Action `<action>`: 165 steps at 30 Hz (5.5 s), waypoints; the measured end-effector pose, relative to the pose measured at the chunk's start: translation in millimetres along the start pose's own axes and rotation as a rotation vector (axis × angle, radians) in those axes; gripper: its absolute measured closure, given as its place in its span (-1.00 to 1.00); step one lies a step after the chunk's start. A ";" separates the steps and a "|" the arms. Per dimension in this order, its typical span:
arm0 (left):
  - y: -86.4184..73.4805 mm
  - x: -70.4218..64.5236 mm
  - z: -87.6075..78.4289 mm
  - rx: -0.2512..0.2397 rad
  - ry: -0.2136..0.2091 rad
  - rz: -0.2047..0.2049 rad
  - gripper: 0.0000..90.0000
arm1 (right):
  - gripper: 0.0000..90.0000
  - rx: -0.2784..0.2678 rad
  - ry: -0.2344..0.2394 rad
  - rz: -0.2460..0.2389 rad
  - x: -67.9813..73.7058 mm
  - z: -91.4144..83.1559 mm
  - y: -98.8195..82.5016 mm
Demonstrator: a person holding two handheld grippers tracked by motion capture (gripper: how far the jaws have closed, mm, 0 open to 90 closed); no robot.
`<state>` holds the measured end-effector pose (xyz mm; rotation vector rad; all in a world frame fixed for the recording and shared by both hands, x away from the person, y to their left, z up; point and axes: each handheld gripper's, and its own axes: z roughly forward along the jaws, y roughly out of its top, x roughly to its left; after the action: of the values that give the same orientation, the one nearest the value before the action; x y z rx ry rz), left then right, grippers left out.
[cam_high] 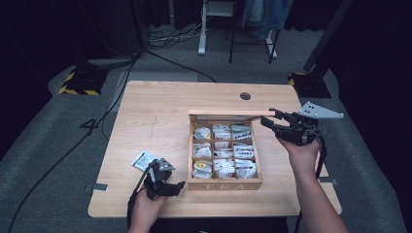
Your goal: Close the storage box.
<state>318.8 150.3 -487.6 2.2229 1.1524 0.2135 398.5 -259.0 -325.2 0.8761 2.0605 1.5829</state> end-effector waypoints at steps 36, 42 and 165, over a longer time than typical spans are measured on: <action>-9.6 -2.0 13.3 -0.127 0.043 0.118 -0.55 | 0.08 0.201 0.026 -0.076 15.2 -10.7 4.1; -9.6 -1.9 13.2 -0.127 0.045 0.121 -0.55 | 0.07 0.248 0.024 -0.085 24.9 -16.0 -7.9; -10.4 -0.5 11.9 -0.124 0.054 0.124 -0.55 | -0.08 0.310 -0.119 0.058 -18.9 -37.8 -133.2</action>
<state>316.2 149.0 -503.2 2.1921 1.0018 0.3875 356.2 -320.5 -443.4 1.1172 2.2458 1.2232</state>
